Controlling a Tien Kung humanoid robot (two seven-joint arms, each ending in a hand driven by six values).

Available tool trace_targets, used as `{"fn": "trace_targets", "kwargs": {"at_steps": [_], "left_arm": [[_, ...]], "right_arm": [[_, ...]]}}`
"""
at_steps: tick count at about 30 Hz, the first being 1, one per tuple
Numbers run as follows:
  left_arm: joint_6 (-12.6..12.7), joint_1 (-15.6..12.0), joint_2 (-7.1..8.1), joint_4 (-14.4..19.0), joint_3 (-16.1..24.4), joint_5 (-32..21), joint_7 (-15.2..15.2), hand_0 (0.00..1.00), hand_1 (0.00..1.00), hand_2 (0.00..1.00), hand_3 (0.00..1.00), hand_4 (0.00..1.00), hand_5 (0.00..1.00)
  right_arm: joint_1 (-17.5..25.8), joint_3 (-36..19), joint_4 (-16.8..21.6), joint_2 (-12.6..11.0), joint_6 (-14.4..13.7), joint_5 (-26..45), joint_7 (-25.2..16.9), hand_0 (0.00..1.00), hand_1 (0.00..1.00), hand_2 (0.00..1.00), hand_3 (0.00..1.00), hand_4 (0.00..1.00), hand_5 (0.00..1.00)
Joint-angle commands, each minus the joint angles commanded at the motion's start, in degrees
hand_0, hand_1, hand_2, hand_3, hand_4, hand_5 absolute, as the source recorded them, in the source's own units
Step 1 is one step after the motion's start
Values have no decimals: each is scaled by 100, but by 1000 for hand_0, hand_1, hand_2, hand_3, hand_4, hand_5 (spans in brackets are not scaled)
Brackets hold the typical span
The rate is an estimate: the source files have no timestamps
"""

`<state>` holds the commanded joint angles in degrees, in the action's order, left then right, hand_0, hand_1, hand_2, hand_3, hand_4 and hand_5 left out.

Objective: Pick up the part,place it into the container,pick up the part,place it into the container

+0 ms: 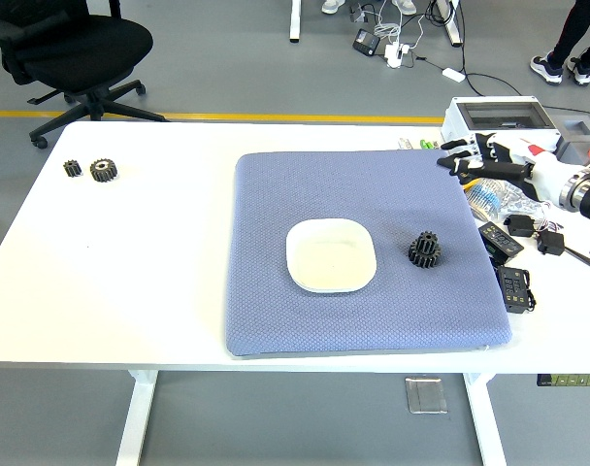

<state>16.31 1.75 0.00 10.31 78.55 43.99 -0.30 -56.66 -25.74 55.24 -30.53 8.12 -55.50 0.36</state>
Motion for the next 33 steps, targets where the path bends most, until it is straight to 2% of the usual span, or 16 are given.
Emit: {"fn": "trace_targets", "kwargs": {"at_steps": [2, 3, 7, 9, 16, 19, 20, 26, 27, 32, 33], "left_arm": [[0, 0, 0, 0, -3, -4, -1, 696, 705, 781, 683, 787, 660], [0, 1, 0, 0, -2, 0, -1, 696, 701, 780, 683, 787, 660], [13, 3, 0, 0, 24, 32, 1, 696, 701, 780, 683, 787, 660], [17, 3, 0, 0, 29, 39, 0, 696, 700, 779, 683, 787, 660], [32, 13, 0, 0, 29, 37, -11, 696, 696, 778, 683, 787, 659], [37, 18, 0, 0, 32, 43, -11, 696, 696, 778, 683, 787, 659], [40, 19, 0, 0, 29, 35, -14, 695, 691, 776, 681, 788, 659], [51, 25, 0, 0, 8, 15, -22, 695, 691, 776, 681, 788, 659], [53, 26, 0, 0, 8, 13, -23, 694, 689, 778, 681, 788, 658], [59, 20, 0, 0, 9, 12, -27, 694, 689, 778, 681, 788, 658], [60, 19, 0, 0, 9, 13, -26, 693, 685, 776, 680, 788, 657]], "right_arm": [[-17, 40, 9, 10, 8, -149, 0, 458, 614, 676, 703, 998, 302], [-48, 100, 11, 31, 20, -223, -1, 468, 617, 686, 714, 998, 268], [-221, 482, -51, 222, 43, -1378, -107, 468, 617, 686, 714, 998, 268], [-248, 534, -141, 321, -77, -1862, -182, 492, 635, 717, 734, 998, 256], [-313, 687, -500, 570, -493, -3575, -417, 501, 638, 716, 723, 998, 251], [-311, 740, -644, 652, -568, -4238, -471, 501, 638, 716, 723, 998, 251], [-307, 774, -681, 674, -566, -4333, -478, 486, 631, 709, 685, 998, 239], [-273, 887, -928, 780, -634, -4299, -549, 486, 631, 709, 685, 998, 239], [-266, 893, -942, 783, -625, -4276, -547, 466, 603, 681, 614, 998, 224], [-223, 904, -942, 792, -645, -4123, -563, 466, 603, 681, 614, 998, 224], [-216, 905, -944, 801, -658, -4109, -571, 425, 567, 645, 566, 988, 217]]}}
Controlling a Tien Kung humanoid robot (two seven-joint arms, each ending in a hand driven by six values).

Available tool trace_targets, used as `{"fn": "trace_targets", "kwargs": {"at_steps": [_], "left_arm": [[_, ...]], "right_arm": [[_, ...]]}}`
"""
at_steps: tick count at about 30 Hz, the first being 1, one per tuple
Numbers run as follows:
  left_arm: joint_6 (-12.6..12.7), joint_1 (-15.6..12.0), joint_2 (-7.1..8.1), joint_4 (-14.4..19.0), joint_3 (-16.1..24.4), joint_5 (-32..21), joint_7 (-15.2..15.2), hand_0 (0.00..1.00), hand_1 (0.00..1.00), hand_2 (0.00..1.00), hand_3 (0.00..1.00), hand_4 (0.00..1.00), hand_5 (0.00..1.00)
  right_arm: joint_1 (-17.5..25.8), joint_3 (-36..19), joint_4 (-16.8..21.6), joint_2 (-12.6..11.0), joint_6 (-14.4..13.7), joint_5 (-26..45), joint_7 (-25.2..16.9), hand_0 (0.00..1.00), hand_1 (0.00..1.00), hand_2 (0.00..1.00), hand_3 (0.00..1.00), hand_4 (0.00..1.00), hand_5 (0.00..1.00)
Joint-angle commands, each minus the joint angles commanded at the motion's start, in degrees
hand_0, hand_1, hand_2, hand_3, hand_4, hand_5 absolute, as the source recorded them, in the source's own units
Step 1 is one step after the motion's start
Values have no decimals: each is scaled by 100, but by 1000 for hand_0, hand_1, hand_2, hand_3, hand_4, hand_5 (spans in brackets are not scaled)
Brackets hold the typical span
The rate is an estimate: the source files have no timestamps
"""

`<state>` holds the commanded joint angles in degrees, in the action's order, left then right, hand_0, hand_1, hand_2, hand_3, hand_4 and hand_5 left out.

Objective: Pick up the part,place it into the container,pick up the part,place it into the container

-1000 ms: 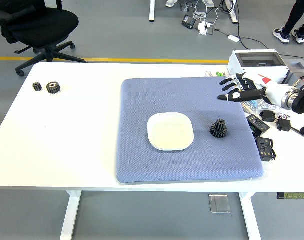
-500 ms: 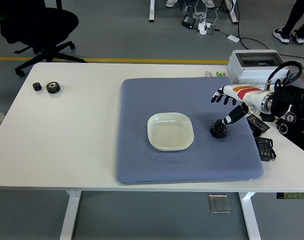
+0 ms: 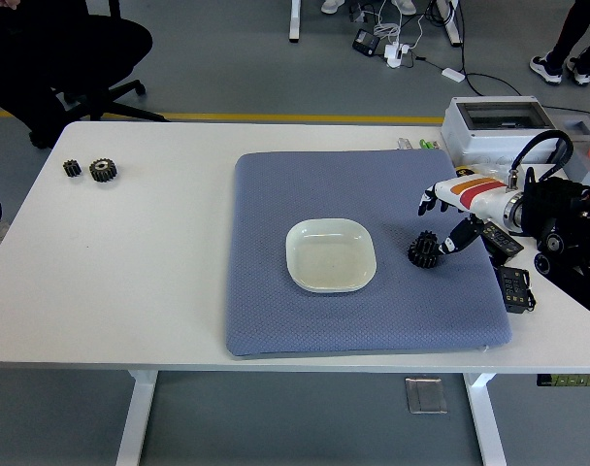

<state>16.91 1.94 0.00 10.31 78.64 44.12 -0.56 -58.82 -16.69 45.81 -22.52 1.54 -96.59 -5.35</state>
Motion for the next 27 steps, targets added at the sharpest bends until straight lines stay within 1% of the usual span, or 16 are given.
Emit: {"fn": "trace_targets", "kwargs": {"at_steps": [5, 6, 11, 12, 13, 17, 18, 23, 24, 27], "left_arm": [[2, 2, 0, 0, -11, -4, 4, 693, 685, 776, 680, 788, 657], [1, 3, 0, 0, -15, -8, 5, 693, 683, 775, 680, 788, 655], [1, 10, 0, 0, -31, -12, 13, 693, 683, 775, 680, 788, 655], [0, 13, 0, 0, -41, -19, 14, 692, 680, 777, 679, 788, 654], [-3, 18, 0, 0, -51, -23, 16, 692, 680, 777, 679, 788, 654], [-3, 21, 0, 0, -65, -27, 19, 692, 680, 777, 679, 788, 654], [-3, 22, 0, 0, -70, -29, 20, 692, 680, 776, 679, 788, 653], [-2, 25, 0, 0, -96, -39, 22, 692, 680, 776, 679, 788, 653], [-3, 24, 0, 0, -98, -39, 22, 692, 679, 775, 678, 787, 651], [-3, 21, 0, 0, -98, -27, 27, 692, 679, 775, 678, 787, 651]], "right_arm": [[47, 53, -92, 72, -67, 105, -30, 425, 567, 645, 566, 988, 217], [54, 74, -124, 89, -84, 126, -36, 406, 552, 605, 548, 958, 204], [80, 120, -266, 172, -150, 250, -41, 406, 552, 605, 548, 958, 204], [81, 125, -288, 187, -160, 259, -41, 384, 535, 589, 537, 932, 193], [79, 133, -318, 209, -174, 285, -43, 384, 535, 589, 537, 932, 193], [80, 143, -351, 257, -249, 339, -62, 384, 535, 589, 537, 932, 193], [82, 144, -357, 266, -269, 343, -67, 354, 507, 560, 524, 888, 171], [95, 180, -433, 326, -338, 391, -86, 354, 507, 560, 524, 888, 171], [99, 189, -452, 339, -347, 405, -92, 333, 488, 538, 510, 852, 151], [110, 205, -489, 370, -380, 442, -100, 333, 488, 538, 510, 852, 151]]}}
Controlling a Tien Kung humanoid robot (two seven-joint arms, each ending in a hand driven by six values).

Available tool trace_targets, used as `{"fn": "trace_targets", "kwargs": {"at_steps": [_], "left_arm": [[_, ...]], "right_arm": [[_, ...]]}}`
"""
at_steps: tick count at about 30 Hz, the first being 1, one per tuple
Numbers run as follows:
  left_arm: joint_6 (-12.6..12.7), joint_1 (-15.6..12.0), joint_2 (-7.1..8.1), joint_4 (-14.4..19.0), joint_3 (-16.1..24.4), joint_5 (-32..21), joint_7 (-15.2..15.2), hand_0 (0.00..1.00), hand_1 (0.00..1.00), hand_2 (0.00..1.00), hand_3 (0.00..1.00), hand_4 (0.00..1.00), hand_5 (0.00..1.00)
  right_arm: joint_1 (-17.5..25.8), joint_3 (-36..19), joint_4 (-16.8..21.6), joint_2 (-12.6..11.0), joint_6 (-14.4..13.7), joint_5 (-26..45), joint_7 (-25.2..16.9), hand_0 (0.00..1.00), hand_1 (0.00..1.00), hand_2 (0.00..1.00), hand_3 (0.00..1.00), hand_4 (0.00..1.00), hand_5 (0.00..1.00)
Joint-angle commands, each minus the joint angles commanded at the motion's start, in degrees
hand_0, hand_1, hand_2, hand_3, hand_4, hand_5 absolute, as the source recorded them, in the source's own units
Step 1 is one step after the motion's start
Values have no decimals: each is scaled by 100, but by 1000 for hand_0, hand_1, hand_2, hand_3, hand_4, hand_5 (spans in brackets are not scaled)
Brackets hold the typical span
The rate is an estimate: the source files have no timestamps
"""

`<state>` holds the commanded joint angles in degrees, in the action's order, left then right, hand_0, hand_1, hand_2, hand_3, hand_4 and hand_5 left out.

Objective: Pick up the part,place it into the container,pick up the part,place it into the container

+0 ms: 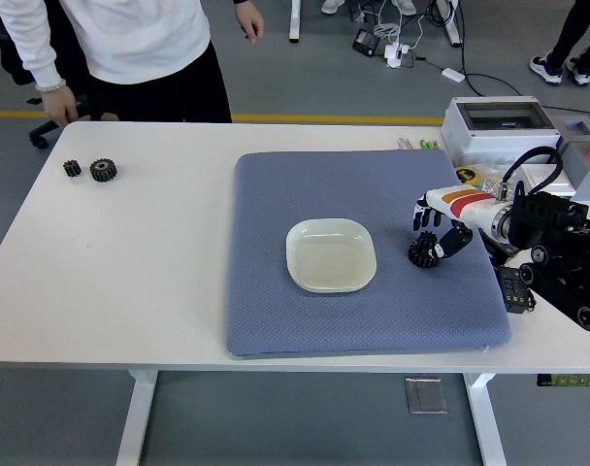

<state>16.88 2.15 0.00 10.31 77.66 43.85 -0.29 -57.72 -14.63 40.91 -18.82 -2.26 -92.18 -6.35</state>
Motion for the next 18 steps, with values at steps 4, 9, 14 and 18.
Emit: {"fn": "trace_targets", "kwargs": {"at_steps": [4, 9, 14, 18], "left_arm": [[1, -1, 0, 0, -7, 5, 5, 691, 679, 775, 678, 787, 652], [-2, 2, 0, 0, -22, 1, 10, 692, 678, 775, 678, 787, 650], [0, 12, 0, 0, -31, -18, 5, 692, 678, 775, 678, 787, 650], [1, 20, 0, 0, -31, -23, 4, 691, 678, 775, 678, 787, 649]], "right_arm": [[9, 15, -24, 23, -44, 30, -13, 305, 455, 514, 496, 815, 141], [13, 11, -64, 35, -60, 56, -13, 283, 442, 503, 489, 789, 138], [16, 26, -92, 43, -25, 84, 0, 283, 442, 503, 489, 789, 138], [25, 34, -96, 47, 4, 102, -1, 260, 427, 494, 488, 777, 131]]}}
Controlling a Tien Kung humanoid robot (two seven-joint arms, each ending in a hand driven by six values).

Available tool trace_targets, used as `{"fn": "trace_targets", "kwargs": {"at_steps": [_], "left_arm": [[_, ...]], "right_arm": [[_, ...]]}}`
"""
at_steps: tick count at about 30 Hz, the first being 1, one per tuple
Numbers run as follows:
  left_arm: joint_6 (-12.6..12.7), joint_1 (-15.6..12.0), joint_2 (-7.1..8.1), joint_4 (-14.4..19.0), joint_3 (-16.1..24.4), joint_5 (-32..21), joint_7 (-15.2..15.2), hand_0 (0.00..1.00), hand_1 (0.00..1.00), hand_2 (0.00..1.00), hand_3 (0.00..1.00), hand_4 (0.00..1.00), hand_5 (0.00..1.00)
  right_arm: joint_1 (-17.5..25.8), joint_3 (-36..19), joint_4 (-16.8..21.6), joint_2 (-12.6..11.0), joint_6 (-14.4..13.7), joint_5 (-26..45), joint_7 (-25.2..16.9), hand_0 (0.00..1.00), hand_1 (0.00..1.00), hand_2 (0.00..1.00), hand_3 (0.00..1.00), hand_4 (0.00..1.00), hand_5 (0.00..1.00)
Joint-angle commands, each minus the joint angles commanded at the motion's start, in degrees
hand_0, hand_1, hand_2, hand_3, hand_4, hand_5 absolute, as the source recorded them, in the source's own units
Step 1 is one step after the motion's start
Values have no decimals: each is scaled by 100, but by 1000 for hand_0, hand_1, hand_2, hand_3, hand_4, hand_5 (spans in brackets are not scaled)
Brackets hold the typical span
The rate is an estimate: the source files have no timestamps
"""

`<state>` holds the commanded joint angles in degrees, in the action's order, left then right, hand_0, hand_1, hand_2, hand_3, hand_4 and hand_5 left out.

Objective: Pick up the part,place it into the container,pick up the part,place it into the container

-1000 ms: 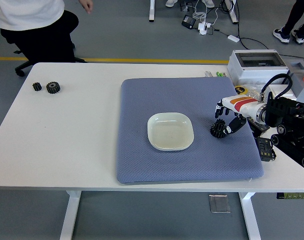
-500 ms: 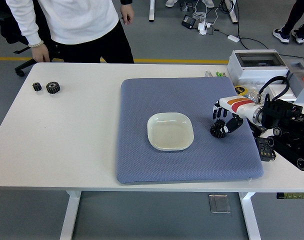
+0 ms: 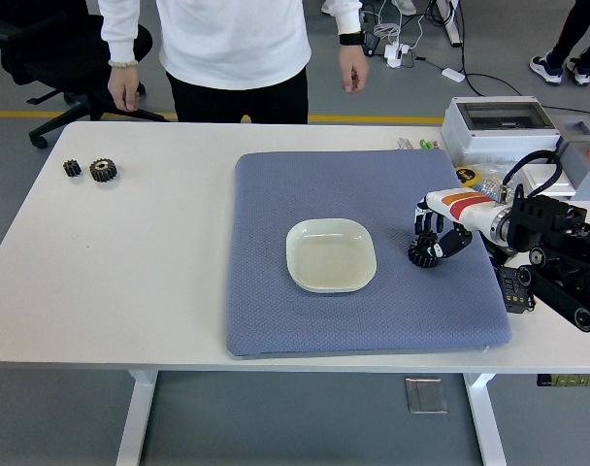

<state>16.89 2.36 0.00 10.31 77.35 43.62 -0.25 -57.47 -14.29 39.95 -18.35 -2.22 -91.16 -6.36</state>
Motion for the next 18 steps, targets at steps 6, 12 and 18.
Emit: {"fn": "trace_targets", "kwargs": {"at_steps": [6, 12, 18], "left_arm": [[-3, 2, 0, 0, 6, 0, 1, 691, 678, 776, 677, 787, 647], [-4, 2, 0, 0, 23, 22, 4, 691, 678, 774, 676, 786, 647], [-2, -7, 0, 0, 53, 52, 7, 692, 677, 775, 677, 787, 647]], "right_arm": [[4, -5, 16, -22, 22, -6, -10, 215, 400, 471, 484, 754, 117], [-8, -33, 44, -49, 6, -14, -42, 173, 373, 448, 473, 738, 121], [-18, -71, 90, -82, 16, -9, -55, 150, 359, 440, 465, 730, 125]]}}
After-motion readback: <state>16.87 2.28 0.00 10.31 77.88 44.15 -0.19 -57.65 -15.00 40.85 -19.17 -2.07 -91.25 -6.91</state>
